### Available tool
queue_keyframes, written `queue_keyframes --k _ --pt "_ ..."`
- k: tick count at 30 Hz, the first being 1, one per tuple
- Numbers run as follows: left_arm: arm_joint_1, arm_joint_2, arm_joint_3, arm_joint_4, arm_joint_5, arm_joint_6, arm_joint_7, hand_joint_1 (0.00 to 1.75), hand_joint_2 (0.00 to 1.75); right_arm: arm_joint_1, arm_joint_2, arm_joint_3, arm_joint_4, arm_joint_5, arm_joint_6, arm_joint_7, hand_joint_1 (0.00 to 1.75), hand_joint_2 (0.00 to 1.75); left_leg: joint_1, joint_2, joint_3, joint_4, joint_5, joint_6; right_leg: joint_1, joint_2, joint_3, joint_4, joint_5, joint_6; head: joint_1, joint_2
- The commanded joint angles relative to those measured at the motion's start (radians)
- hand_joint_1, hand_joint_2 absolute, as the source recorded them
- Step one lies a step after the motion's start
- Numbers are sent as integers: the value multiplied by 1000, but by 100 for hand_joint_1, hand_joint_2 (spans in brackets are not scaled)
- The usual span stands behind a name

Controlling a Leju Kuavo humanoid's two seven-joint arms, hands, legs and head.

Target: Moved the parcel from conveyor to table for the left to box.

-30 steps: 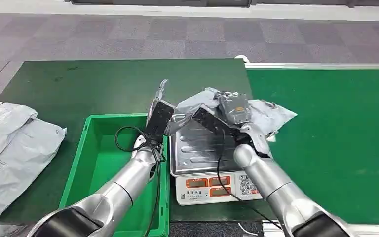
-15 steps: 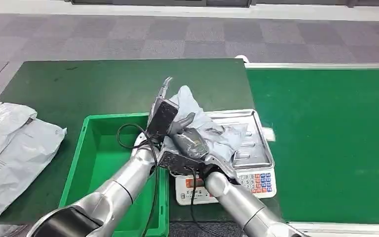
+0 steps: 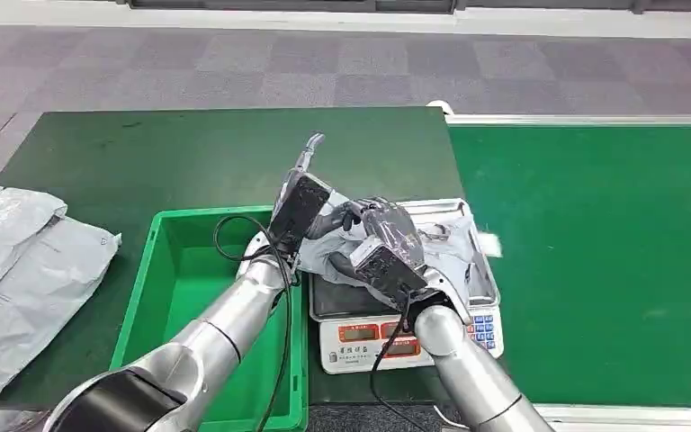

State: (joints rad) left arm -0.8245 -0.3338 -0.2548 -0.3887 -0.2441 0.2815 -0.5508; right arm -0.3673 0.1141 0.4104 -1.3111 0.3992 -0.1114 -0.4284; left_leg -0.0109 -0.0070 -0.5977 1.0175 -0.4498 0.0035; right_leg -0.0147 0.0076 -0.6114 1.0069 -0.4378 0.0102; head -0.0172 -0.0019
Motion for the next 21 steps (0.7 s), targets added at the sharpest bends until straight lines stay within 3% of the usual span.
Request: queue_keyframes --k 1,9,15,21 --pt "-37 2 31 50 -10 -86 25 0 175 -60 -123 -226 113 -284 127 -109 0 175 2 -5 3 -1 1 -1 2 -7 6 -3 0 0 0 0" --pt "-51 10 -23 45 -54 -153 76 0 175 -143 -149 -323 235 -434 158 -83 0 175 0 -2 0 0 0 -1 0 -3 2 0 1 0 0 0" --pt "-47 12 -39 42 -67 -157 89 0 175 -166 -142 -323 276 -437 155 -84 0 175 0 0 1 0 0 -1 1 -1 3 -1 1 0 0 0" --pt "-34 20 -187 44 -210 -260 129 0 175 -259 -138 -392 417 -498 136 -85 0 175 0 1 2 0 0 -1 1 0 2 -1 1 0 0 0"
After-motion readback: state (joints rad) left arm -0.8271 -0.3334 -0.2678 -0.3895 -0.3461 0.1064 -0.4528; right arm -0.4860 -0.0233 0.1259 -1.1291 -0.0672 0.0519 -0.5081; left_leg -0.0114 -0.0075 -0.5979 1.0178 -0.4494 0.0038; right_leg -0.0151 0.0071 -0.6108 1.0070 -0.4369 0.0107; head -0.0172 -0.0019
